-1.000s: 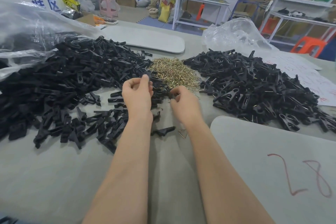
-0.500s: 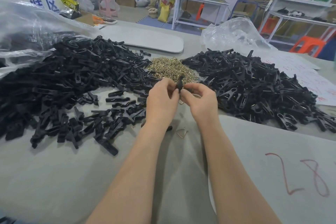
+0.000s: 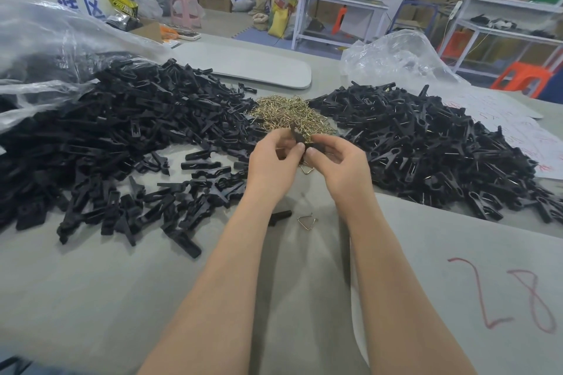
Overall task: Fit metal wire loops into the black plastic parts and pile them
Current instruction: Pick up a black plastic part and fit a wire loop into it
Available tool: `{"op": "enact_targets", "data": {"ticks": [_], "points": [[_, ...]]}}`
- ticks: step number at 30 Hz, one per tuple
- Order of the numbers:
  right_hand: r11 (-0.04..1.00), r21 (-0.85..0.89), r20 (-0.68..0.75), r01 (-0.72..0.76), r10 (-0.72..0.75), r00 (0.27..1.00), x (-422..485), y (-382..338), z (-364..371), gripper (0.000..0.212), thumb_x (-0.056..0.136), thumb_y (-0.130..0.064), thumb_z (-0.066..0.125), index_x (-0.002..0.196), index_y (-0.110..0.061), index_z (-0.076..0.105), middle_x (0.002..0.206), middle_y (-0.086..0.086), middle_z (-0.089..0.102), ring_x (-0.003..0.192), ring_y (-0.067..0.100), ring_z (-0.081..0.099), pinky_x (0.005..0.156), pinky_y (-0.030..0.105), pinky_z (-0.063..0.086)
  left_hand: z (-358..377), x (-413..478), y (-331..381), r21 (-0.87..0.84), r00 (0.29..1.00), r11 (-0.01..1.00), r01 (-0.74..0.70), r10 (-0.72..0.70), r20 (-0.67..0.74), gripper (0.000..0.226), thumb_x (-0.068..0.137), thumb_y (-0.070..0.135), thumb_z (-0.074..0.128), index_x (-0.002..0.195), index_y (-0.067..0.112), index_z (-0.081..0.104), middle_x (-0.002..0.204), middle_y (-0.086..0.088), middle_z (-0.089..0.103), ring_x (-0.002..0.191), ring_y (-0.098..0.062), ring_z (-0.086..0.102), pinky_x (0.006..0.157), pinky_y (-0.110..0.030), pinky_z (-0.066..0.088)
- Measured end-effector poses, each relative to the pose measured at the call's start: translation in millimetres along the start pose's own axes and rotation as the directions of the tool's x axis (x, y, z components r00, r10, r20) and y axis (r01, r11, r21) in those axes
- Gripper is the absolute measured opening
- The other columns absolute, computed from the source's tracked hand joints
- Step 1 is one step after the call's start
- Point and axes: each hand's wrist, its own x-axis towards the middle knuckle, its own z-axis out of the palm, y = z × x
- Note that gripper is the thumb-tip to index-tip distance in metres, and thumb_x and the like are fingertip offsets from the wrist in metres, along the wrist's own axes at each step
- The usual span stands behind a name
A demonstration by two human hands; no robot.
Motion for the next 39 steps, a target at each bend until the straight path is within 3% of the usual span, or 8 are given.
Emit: {"op": "enact_targets", "data": {"ticks": [5, 11, 17, 21, 25, 33, 36, 39], "points": [[0.999, 0.024, 0.02, 0.024, -0.024, 1.0, 0.5, 0.5, -1.3, 0.022, 0.087, 0.004, 0.06, 0.108, 0.0, 0.064, 0.09, 0.008, 0.065, 0.081, 0.015, 0.064, 0.084, 0.029, 0.054, -3.5, -1.2, 1.1, -0.162, 0.997, 0.986, 0.049, -0.038, 0.068, 0.026, 0.091, 0.007, 0.059, 0.086, 0.032, 0.064, 0.085, 0.011, 0.066, 0.082, -0.002, 0.06, 0.078, -0.018, 0.051], [0.997, -0.019, -0.013, 0.072, -0.072, 0.997, 0.4, 1.4, -1.3, 0.019, 0.093, -0.002, 0.054, 0.102, -0.014, 0.066, 0.09, 0.0, 0.064, 0.081, 0.017, 0.063, 0.082, 0.038, 0.056, -1.7, -1.8, 1.7, -0.218, 0.975, 0.959, 0.182, -0.147, 0.166, 0.013, 0.092, 0.009, 0.06, 0.102, 0.013, 0.064, 0.09, -0.002, 0.064, 0.087, -0.013, 0.058, 0.083, -0.03, 0.049], [0.999, -0.012, -0.126, 0.037, -0.039, 0.991, 4.1, 6.9, -4.0, 0.007, 0.091, -0.012, 0.059, 0.099, -0.013, 0.06, 0.078, -0.002, 0.064, 0.053, 0.001, 0.057, 0.058, 0.019, 0.051, 1.2, -3.1, -0.4, 0.051, 0.986, 0.997, 0.061, -0.068, 0.151, 0.015, 0.088, 0.015, 0.063, 0.082, 0.028, 0.059, 0.074, 0.008, 0.059, 0.071, -0.004, 0.054, 0.075, -0.015, 0.044], [0.997, 0.08, -0.173, -0.017, 0.031, 0.984, 4.1, 6.7, -2.7, 0.007, 0.087, -0.015, 0.066, 0.086, -0.016, 0.06, 0.07, -0.003, 0.065, 0.05, 0.001, 0.058, 0.055, 0.017, 0.051, 2.1, -4.2, 1.3, 0.111, 0.982, 0.993, 0.052, -0.071, 0.178, 0.004, 0.089, 0.017, 0.063, 0.09, 0.02, 0.063, 0.079, 0.002, 0.061, 0.075, -0.012, 0.056, 0.088, -0.034, 0.049], [0.966, 0.242, 0.042, -0.087, 0.079, 0.996, 3.0, 3.0, -3.1, 0.019, 0.089, 0.002, 0.058, 0.086, -0.015, 0.065, 0.079, -0.001, 0.069, 0.067, 0.003, 0.066, 0.066, 0.014, 0.053, -2.1, -3.9, 2.2, 0.051, 0.986, 0.995, 0.08, -0.087, 0.144, 0.015, 0.091, 0.014, 0.059, 0.102, 0.008, 0.068, 0.085, -0.007, 0.066, 0.08, -0.014, 0.057, 0.092, -0.044, 0.05], [0.98, -0.191, 0.035, 0.061, -0.056, 0.998, 4.9, 4.3, -4.6, 0.024, 0.096, -0.007, 0.048, 0.113, -0.006, 0.065, 0.101, 0.008, 0.069, 0.094, 0.022, 0.062, 0.09, 0.04, 0.048, -1.6, -4.1, 2.7, -0.013, 0.988, 0.997, 0.074, -0.071, 0.138, 0.014, 0.092, 0.011, 0.059, 0.096, 0.024, 0.064, 0.087, 0.009, 0.064, 0.083, -0.005, 0.059, 0.093, -0.032, 0.05], [0.961, -0.261, 0.051, 0.09, -0.079, 0.996, 4.3, 5.2, -3.8, 0.026, 0.098, -0.009, 0.045, 0.113, -0.008, 0.066, 0.091, 0.001, 0.067, 0.085, 0.016, 0.06, 0.084, 0.036, 0.048, -0.8, -4.1, 1.8, -0.006, 0.986, 0.998, 0.058, -0.056, 0.155, 0.014, 0.092, 0.009, 0.059, 0.102, 0.016, 0.066, 0.086, 0.006, 0.064, 0.08, -0.005, 0.057, 0.086, -0.027, 0.048], [0.97, -0.237, 0.037, 0.056, -0.048, 0.998, 4.8, 5.6, -3.5, 0.028, 0.099, -0.009, 0.043, 0.118, -0.006, 0.063, 0.099, 0.004, 0.067, 0.094, 0.019, 0.06, 0.091, 0.041, 0.048, -0.8, -4.6, 2.3, -0.014, 0.986, 0.999, 0.038, -0.035, 0.166, 0.02, 0.092, 0.009, 0.059, 0.093, 0.028, 0.065, 0.08, 0.01, 0.063, 0.074, -0.002, 0.055, 0.083, -0.026, 0.048]]}}
